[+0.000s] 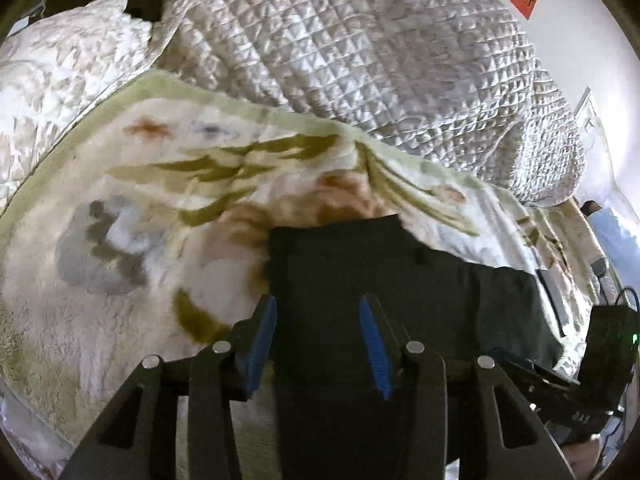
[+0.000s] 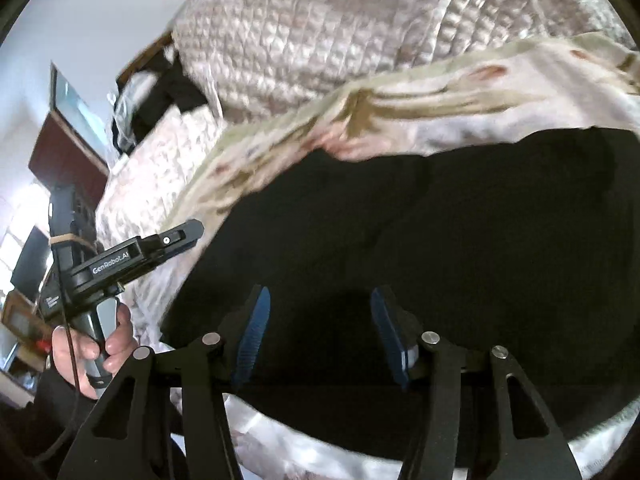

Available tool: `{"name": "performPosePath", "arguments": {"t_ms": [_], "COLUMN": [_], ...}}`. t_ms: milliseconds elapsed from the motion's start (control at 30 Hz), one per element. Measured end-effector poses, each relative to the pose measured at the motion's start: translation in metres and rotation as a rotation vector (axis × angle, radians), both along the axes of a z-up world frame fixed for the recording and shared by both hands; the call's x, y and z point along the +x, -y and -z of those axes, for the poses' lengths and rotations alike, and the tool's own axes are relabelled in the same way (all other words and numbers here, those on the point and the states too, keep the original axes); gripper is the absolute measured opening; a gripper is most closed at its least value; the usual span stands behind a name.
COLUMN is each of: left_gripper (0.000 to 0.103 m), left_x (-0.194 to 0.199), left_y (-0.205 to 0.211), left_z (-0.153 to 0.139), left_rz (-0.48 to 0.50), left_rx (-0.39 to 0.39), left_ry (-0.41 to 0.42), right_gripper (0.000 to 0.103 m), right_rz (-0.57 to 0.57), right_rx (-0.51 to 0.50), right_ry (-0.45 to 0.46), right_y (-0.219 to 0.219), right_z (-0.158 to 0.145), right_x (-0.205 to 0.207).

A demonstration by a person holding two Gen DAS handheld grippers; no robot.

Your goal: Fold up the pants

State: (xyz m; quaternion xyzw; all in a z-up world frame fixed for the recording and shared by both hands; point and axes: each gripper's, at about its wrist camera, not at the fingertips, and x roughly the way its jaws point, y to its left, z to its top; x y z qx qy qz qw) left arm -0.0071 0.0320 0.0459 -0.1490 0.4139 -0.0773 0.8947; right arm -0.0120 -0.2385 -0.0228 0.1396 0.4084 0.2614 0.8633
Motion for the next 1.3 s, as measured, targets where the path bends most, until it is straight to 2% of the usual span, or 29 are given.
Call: {"name": "performPosePath", "arguments": {"t_ms": [167,333,367,400,567,633,667,733,967,1067,1133,1200,1300], "left_gripper": [0.046,0.046,0.046,0.046,0.046,0.046,0.046,0.046,0.045,0.044,0.041,0.039,0.039], "left_x": [0.002,0.003,0.003,0.002,-0.001,-0.002,-0.002,-0.004,-0.016,-0.019,-0.021,-0.029,-0.036], "left_y": [-0.002,-0.004,-0.004,-0.004,-0.006,-0.005,-0.004,0.000,0.014,0.022,0.028,0.029,0.026], "left_z": [0.016,0.021,0.020,0.019,0.015,0.016,0.017,0.019,0.005,0.010,0.023,0.024,0.023], "left_rz": [-0.006,-0.001,0.002,0.005,0.007,0.014,0.021,0.040,0.097,0.124,0.109,0.089,0.072], "left_rx": [-0.014,-0.027,-0.024,-0.021,-0.028,-0.028,-0.032,-0.035,-0.006,-0.007,0.040,0.069,0.048], "left_ry": [-0.008,-0.009,-0.003,0.002,0.020,0.018,0.013,0.006,0.063,0.027,-0.026,-0.007,-0.014], "right_gripper": [0.042,0.018,0.006,0.002,0.002,0.002,0.002,0.002,0.003,0.003,0.003,0.003,0.003], "right_rz": [0.014,0.012,0.012,0.009,0.033,0.068,0.080,0.080,0.107,0.078,0.051,0.052,0.052], "right_rx": [0.008,0.037,0.045,0.070,0.084,0.054,0.068,0.084,-0.022,-0.038,-0.065,-0.111,-0.085], "right_ry": [-0.024,-0.083,-0.089,-0.097,-0.022,-0.042,-0.069,-0.066,0.035,0.075,0.064,0.024,0.051], "right_y": [-0.007,-0.012,-0.011,-0.009,0.003,0.008,0.012,0.014,0.013,0.011,0.006,0.003,0.005], "right_z": [0.002,0.011,0.011,0.011,-0.003,0.006,0.015,0.015,-0.010,-0.016,-0.010,0.001,-0.005], "right_x": [0.023,0.041,0.043,0.044,0.033,0.037,0.039,0.040,0.018,0.003,-0.002,-0.002,-0.005]}}
